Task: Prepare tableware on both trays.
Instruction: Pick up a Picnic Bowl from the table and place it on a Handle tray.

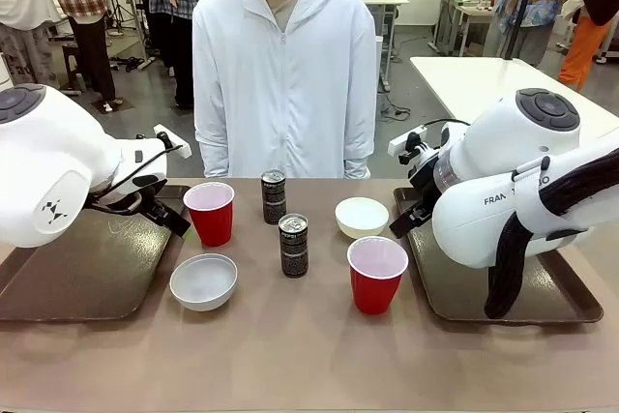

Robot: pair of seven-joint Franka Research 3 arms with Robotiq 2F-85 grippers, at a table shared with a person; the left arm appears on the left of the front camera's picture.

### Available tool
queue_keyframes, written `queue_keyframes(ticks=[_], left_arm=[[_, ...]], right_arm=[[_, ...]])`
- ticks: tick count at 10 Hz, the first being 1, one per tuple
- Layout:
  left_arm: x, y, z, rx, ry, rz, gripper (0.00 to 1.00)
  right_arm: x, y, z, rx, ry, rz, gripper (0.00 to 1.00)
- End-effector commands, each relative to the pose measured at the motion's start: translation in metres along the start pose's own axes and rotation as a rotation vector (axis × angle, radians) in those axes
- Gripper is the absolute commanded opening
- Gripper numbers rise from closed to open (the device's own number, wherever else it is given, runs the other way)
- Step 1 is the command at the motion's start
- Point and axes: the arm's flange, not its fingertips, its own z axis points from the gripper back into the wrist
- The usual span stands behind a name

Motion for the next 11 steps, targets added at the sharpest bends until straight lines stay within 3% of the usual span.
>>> queue_keyframes(ticks=[1,5,6,8,9,11], left_arm=[[0.0,0.0,0.0,0.0,0.0,0.0,1.0],[0.0,0.0,0.0,0.0,0.0,0.0,1.0],[0.005,0.0,0.027,0.018,-0.041,-0.019,1.0],[0.003,-0.003,0.071,-0.05,-0.041,-0.057,1.0],[-0.004,-0.005,0.085,-0.058,-0.005,-0.062,1.0],[-0.023,-0.017,0.107,-0.094,0.088,-0.1,1.0]], right_arm=[[0.0,0.0,0.0,0.0,0.0,0.0,1.0],[0.0,0.0,0.0,0.0,0.0,0.0,1.0],[0.004,0.002,0.024,-0.039,-0.04,-0.016,1.0],[-0.003,0.013,0.067,-0.09,0.008,0.024,1.0],[-0.016,0.024,0.082,-0.113,0.145,0.112,1.0],[-0.047,0.05,0.1,-0.104,0.368,0.158,1.0]])
